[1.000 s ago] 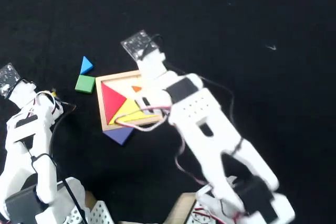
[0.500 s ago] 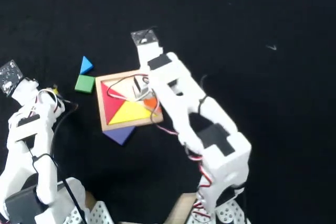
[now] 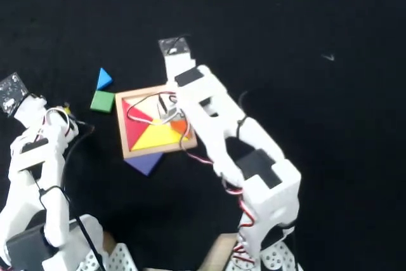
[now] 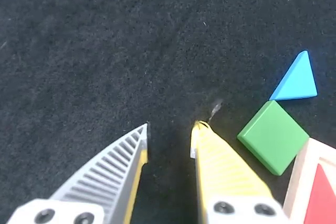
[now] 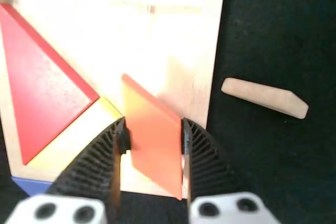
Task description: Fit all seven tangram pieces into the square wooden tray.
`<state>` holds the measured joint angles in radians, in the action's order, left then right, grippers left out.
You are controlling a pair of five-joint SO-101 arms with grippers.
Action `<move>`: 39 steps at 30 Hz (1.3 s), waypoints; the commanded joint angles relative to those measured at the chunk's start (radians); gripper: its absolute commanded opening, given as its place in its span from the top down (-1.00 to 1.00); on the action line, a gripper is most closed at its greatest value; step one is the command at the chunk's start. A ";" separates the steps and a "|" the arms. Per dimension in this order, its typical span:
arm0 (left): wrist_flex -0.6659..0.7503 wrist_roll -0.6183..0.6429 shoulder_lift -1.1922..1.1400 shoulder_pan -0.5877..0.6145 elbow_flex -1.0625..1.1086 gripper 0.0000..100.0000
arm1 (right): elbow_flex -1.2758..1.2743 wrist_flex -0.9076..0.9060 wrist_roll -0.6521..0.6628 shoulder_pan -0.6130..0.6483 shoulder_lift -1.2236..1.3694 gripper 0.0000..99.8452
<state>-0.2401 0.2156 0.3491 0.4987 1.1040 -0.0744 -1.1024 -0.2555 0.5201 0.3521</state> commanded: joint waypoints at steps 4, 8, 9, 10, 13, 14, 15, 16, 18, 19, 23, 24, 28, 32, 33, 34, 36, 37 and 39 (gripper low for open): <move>0.020 -0.006 0.014 -0.012 -0.008 0.71 | 0.061 0.018 -0.009 0.008 -0.005 0.96; 0.020 -0.006 0.014 -0.012 -0.008 0.71 | 0.061 0.018 -0.011 0.008 -0.005 0.96; 0.020 -0.006 0.014 -0.012 -0.008 0.71 | 0.061 0.018 -0.023 0.008 -0.005 0.96; 0.020 -0.006 0.014 -0.012 -0.008 0.71 | 0.061 0.018 -0.040 0.008 -0.005 0.96; 0.021 -0.006 0.014 -0.012 -0.008 0.71 | 0.061 0.018 -0.061 0.008 -0.005 0.96; 0.021 -0.006 0.014 -0.012 -0.008 0.71 | 0.061 0.018 -0.061 0.008 -0.005 0.96; 0.021 -0.006 0.014 -0.012 -0.008 0.71 | 0.061 0.018 -0.057 0.008 -0.005 0.96; 0.021 -0.006 0.014 -0.012 -0.008 0.71 | 0.061 0.018 -0.057 0.008 -0.005 0.96; 0.021 -0.006 0.014 -0.012 -0.008 0.71 | 0.061 0.018 -0.055 0.008 -0.005 0.96; 0.021 -0.006 0.014 -0.012 -0.008 0.71 | 0.061 0.018 -0.055 0.008 -0.005 0.96; 0.021 -0.006 0.014 -0.012 -0.008 0.71 | 0.061 0.018 -0.049 0.008 -0.004 0.96; 0.021 -0.006 0.014 -0.012 -0.008 0.71 | 0.061 0.018 -0.049 0.008 -0.004 0.96; 0.021 -0.006 0.014 -0.012 -0.008 0.71 | 0.059 0.018 -0.049 0.008 -0.004 0.95; 0.021 -0.006 0.014 -0.012 -0.008 0.71 | 0.059 0.018 -0.049 0.009 -0.004 0.95; 0.021 -0.006 0.014 -0.012 -0.010 0.71 | 0.059 0.018 -0.048 0.009 -0.004 0.95; 0.021 -0.006 0.014 -0.012 -0.010 0.71 | 0.059 0.018 -0.048 0.009 -0.004 0.95; 0.021 -0.006 0.014 -0.012 -0.010 0.71 | 0.059 0.018 -0.048 0.009 -0.004 0.94; 0.021 -0.006 0.014 -0.012 -0.010 0.71 | 0.059 0.018 -0.048 0.011 -0.004 0.92; 0.021 -0.006 0.014 -0.012 -0.010 0.71 | 0.056 0.012 -0.048 0.012 -0.004 0.81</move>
<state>-0.2401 0.2156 0.3491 0.4987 1.1040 -0.0744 -1.0963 -0.3046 0.5186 0.3521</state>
